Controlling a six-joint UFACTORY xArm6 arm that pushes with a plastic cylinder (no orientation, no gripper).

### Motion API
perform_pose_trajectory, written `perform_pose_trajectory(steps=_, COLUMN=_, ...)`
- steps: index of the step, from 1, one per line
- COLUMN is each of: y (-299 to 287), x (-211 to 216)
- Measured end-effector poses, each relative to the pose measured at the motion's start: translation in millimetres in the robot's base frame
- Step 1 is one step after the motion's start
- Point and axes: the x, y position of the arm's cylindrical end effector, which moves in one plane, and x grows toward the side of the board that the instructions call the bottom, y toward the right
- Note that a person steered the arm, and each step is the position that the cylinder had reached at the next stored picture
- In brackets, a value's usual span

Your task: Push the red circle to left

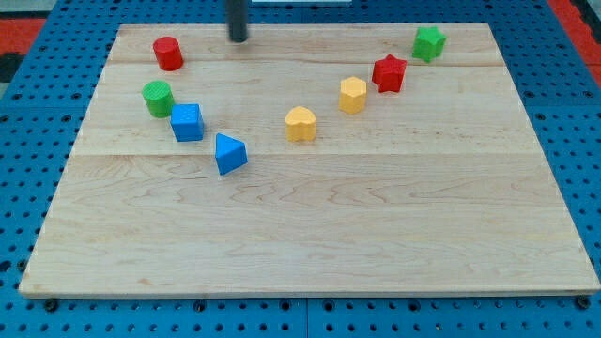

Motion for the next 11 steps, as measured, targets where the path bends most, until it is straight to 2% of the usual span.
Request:
perform_pose_trajectory(steps=1, y=0, x=44)
perform_pose_trajectory(steps=2, y=-37, x=32)
perform_pose_trajectory(steps=3, y=-34, x=9)
perform_pose_trajectory(steps=4, y=-92, x=5)
perform_pose_trajectory(steps=5, y=-75, x=12)
perform_pose_trajectory(steps=6, y=-65, x=51)
perform_pose_trajectory(steps=11, y=-54, x=31)
